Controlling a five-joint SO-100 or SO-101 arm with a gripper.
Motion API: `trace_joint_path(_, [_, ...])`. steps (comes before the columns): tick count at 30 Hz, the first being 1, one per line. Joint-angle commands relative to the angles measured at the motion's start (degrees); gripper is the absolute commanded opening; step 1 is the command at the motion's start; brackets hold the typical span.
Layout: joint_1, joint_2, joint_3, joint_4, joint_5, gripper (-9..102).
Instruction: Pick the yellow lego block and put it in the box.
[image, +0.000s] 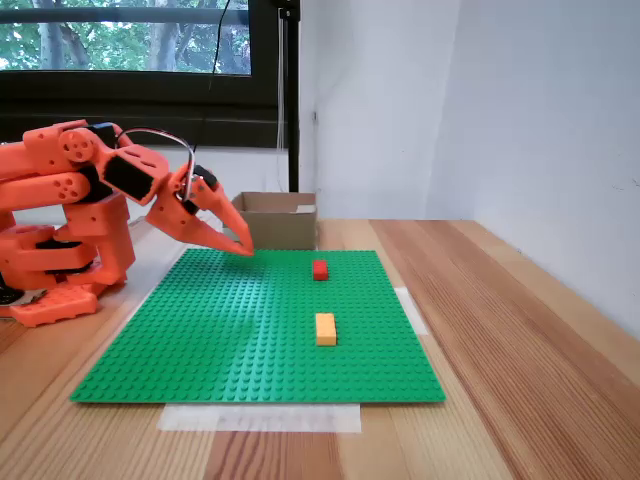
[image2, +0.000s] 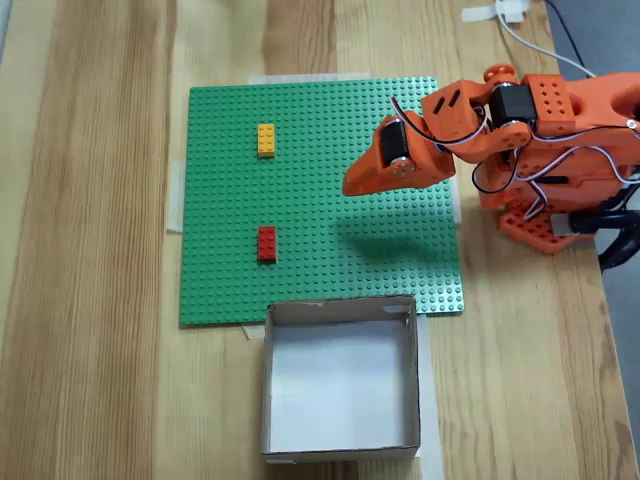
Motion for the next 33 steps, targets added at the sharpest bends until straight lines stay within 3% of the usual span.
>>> trace_joint_path(1, [0.35, 0.35, 0.44, 0.18, 0.0, -1])
trace_joint_path(17, [0.97, -2.11, -5.89, 0.88, 3.25, -1])
trace_joint_path(33, [3.69, -27.69, -25.66, 1.58, 1.76, -1])
